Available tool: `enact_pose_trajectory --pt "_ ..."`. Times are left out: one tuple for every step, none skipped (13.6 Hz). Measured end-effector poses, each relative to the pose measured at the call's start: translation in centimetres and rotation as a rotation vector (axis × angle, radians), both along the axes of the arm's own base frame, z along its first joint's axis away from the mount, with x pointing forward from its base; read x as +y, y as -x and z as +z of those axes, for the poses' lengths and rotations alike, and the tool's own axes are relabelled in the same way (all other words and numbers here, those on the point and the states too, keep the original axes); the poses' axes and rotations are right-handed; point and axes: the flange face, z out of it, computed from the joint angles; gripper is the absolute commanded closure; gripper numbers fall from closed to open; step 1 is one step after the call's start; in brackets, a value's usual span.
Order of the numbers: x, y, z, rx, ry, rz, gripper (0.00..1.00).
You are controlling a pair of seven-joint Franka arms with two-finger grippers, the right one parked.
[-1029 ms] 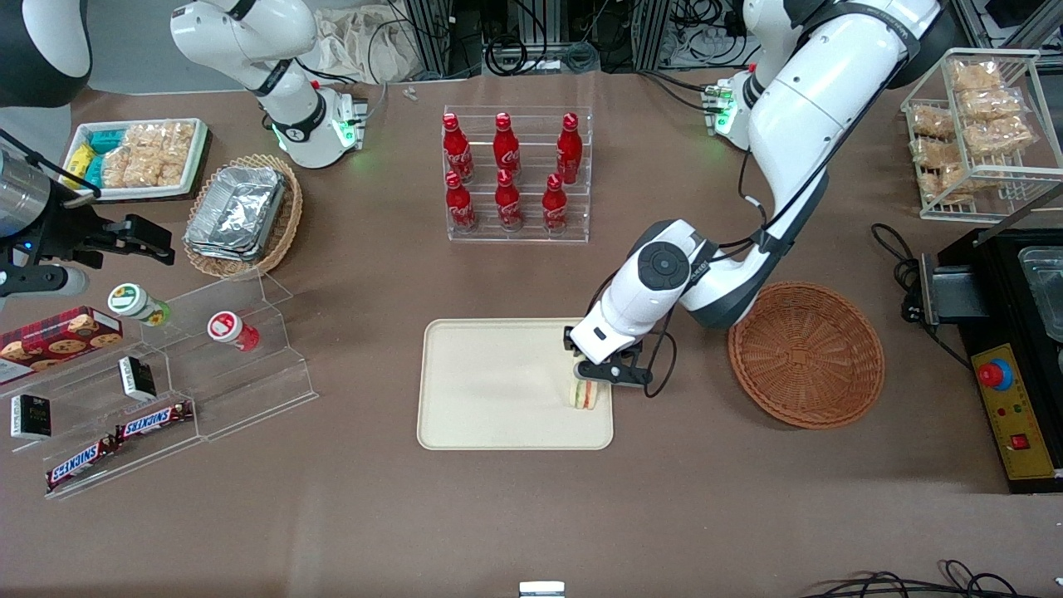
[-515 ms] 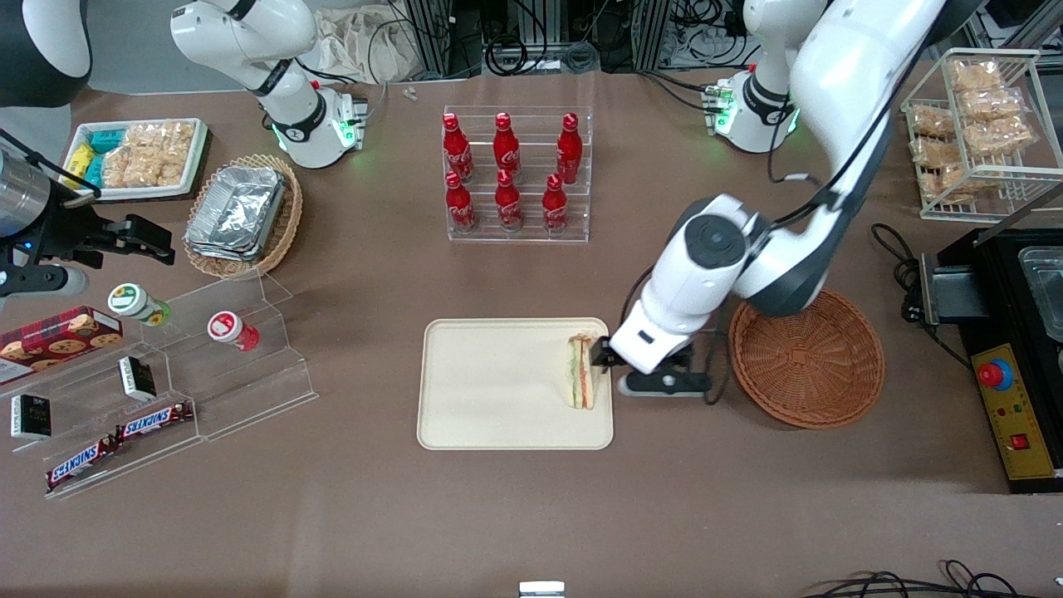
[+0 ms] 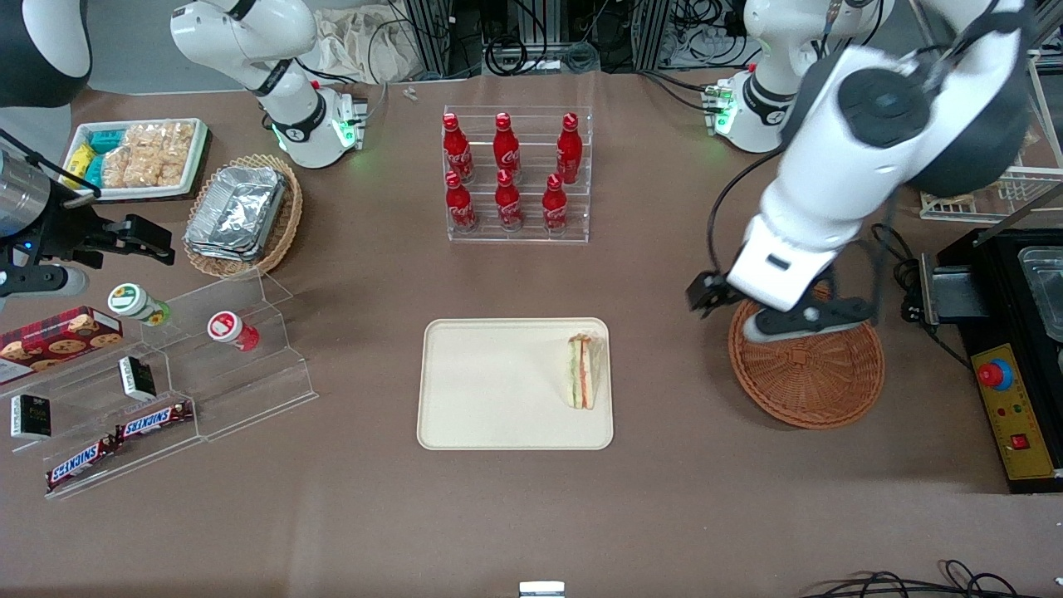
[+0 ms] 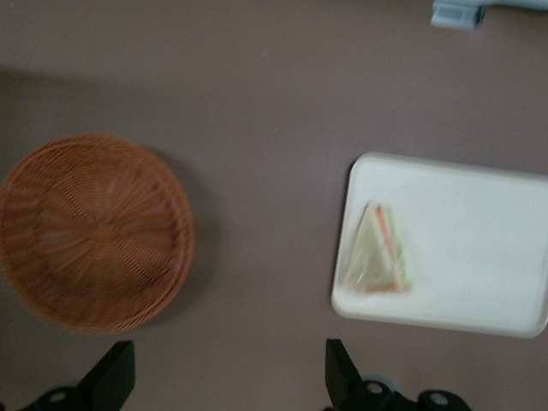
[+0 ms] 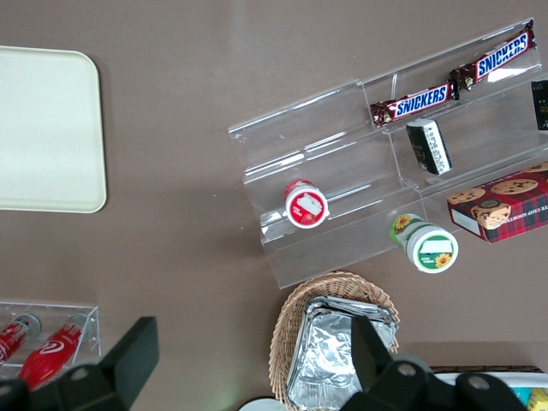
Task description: Place sandwich from basket to tray
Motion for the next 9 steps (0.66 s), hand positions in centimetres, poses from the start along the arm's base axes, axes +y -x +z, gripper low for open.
enact_pose_trajectory --pt "2.2 0.7 1.5 0.051 -0.018 -0.028 0.0" --pt "5.1 1.4 2.9 0.1 -0.021 -0.042 0.0" --pt "8.0 2.0 4.2 0.13 -0.015 -0.054 0.0" --pt "10.8 2.5 5.5 0.141 -0.01 -0.064 0.0" --pt "12.8 3.2 6.6 0.142 -0.007 -0.064 0.0" --pt "13.8 3.9 7.3 0.141 -0.007 -0.063 0.0" --pt "13.8 4.4 7.6 0.139 -0.009 -0.067 0.0" --pt "13.2 4.7 7.7 0.139 -0.011 -0.077 0.0" --pt "12.6 4.8 7.6 0.139 -0.012 -0.088 0.0"
